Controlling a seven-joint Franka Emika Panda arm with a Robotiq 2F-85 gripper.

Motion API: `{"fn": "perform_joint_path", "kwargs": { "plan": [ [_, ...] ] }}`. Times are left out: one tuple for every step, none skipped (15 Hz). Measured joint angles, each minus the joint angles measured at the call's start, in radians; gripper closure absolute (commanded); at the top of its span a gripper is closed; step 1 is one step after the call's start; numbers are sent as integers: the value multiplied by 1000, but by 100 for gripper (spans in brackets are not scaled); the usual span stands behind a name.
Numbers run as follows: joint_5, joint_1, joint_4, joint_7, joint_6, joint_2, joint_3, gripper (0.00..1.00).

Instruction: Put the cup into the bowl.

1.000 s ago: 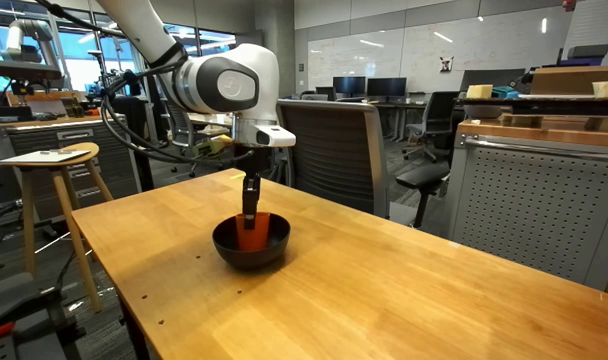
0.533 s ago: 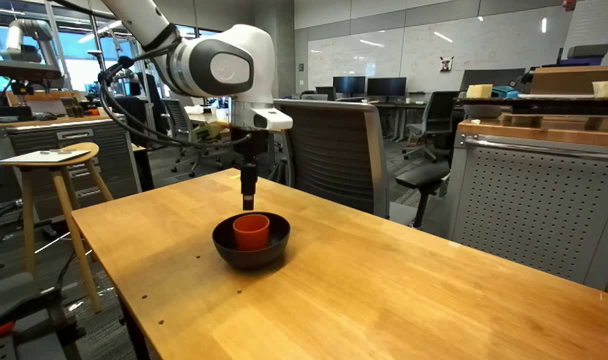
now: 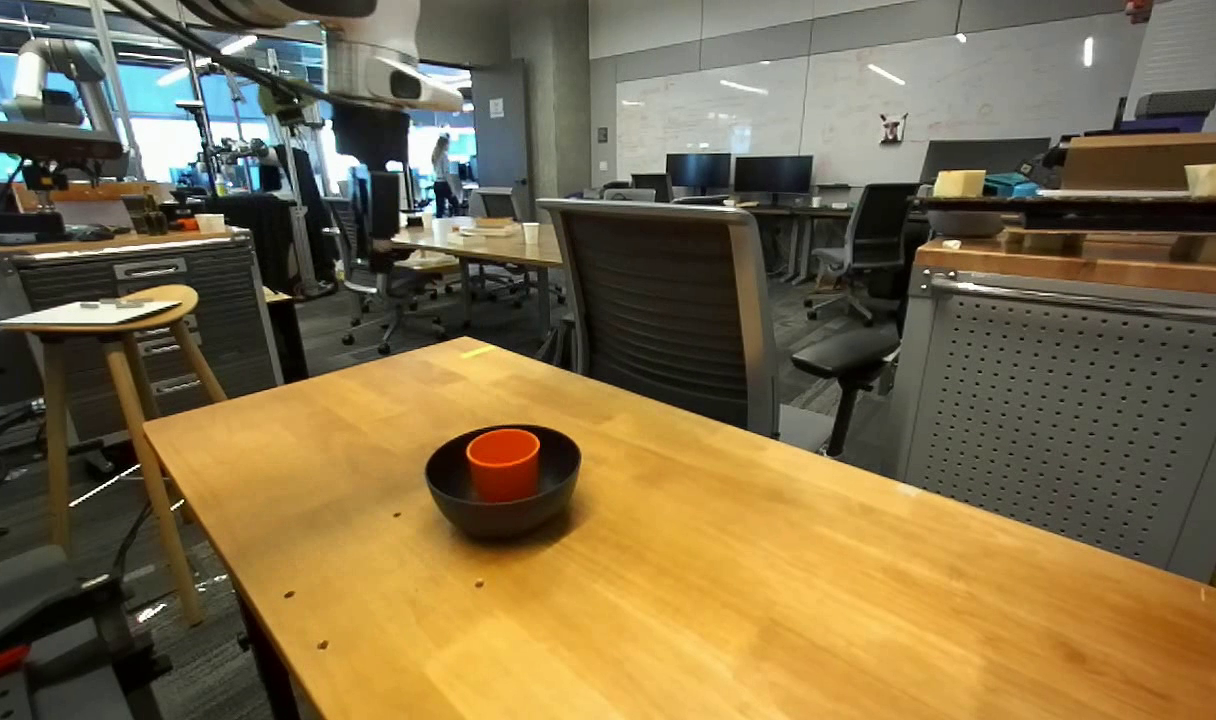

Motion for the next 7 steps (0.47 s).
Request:
{"fn": "perform_joint_path", "kwargs": {
  "plan": [
    [13,11,11,-26,-58,-27,17,0],
    [25,21,22,-54,-115,-50,33,0],
    [33,29,34,-83,-169,-67,45,0],
    [45,36,44,-115,-219,-79,54,0],
    [50,40,50,-137,-249,-87,60,0],
    [52,42,53,-148,-261,-90,62,0],
    [52,42,53,-157,-263,-90,62,0]
  ]
}}
